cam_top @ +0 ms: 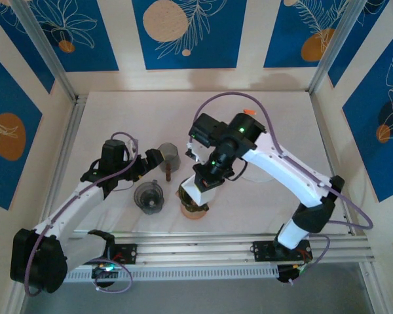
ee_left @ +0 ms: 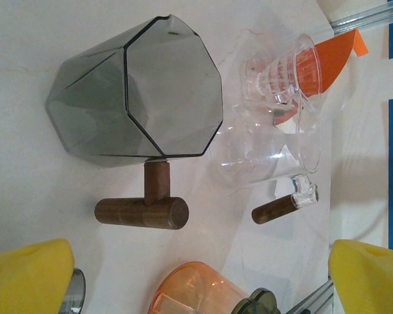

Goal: Place the coffee filter in the dripper

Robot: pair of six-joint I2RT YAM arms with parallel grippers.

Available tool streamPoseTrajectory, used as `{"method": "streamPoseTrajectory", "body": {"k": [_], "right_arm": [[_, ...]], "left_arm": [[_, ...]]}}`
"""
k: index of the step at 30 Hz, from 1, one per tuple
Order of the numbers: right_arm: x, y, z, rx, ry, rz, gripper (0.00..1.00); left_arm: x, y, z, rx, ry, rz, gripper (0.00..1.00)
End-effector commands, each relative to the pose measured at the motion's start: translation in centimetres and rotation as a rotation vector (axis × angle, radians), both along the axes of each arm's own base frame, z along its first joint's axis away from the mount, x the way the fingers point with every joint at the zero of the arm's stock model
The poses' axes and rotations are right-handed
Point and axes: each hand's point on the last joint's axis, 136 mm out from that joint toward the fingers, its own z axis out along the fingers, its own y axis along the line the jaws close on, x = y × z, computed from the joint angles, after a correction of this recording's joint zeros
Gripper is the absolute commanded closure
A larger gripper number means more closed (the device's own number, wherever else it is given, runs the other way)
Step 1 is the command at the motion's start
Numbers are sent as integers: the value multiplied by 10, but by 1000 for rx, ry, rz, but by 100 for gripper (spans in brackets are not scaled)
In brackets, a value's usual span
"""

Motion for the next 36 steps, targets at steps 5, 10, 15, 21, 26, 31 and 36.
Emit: {"method": "streamPoseTrajectory", "body": {"k": [5, 10, 15, 21, 26, 31, 36], "right_arm": [[-11, -14, -8, -163, 77, 11, 100], [-4, -24, -3, -174, 34, -42, 100], [-4, -38, -13, -232, 26, -66, 100], [-9, -45, -15, -245, 37, -72, 100], [-13, -46, -25, -286, 51, -53, 100], [-3, -26, -32, -275, 20, -18, 100], [5, -5, -46, -253, 20, 4, 100]], "left_arm": [[0, -11, 20, -43, -53, -44, 0], [-1, -12, 22, -52, -61, -53, 0], [-4, -20, 30, -84, -84, -103, 4], [-12, -23, 40, -65, -113, -146, 15], [-26, -42, 52, -72, -134, -248, 28], [-38, -48, 43, -30, -100, -284, 32], [-46, -52, 38, -63, -70, -302, 41]]}}
